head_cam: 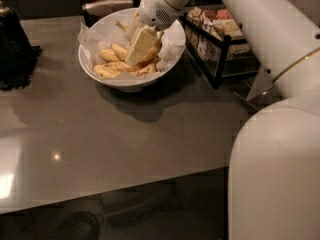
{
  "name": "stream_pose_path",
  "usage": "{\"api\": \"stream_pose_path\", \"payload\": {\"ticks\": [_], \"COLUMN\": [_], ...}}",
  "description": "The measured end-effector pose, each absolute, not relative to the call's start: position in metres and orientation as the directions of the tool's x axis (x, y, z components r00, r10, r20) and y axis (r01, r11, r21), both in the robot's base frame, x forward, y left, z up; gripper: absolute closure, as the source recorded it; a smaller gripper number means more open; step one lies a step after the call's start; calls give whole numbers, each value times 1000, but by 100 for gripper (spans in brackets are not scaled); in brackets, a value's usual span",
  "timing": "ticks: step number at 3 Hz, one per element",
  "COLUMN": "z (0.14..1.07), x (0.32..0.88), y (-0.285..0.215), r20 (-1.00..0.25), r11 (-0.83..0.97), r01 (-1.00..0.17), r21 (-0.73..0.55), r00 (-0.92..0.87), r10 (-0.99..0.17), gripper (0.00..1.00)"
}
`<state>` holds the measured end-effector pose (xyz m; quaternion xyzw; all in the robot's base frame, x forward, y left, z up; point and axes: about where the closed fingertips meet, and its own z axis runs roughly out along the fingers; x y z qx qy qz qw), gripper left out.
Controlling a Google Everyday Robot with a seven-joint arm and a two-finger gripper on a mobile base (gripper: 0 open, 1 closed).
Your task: Pick banana from white bowl
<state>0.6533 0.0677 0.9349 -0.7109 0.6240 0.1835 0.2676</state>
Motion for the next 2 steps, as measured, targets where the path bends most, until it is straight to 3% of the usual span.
{"api": "stream_pose_path", "payload": {"ticks": [2], "z": [907], "x": [656], "y": [65], "r20": [-583], "r11": [-66], "r01": [-994], "r21": [-86], "r00": [104], "r10": [-806], "gripper": [36]}}
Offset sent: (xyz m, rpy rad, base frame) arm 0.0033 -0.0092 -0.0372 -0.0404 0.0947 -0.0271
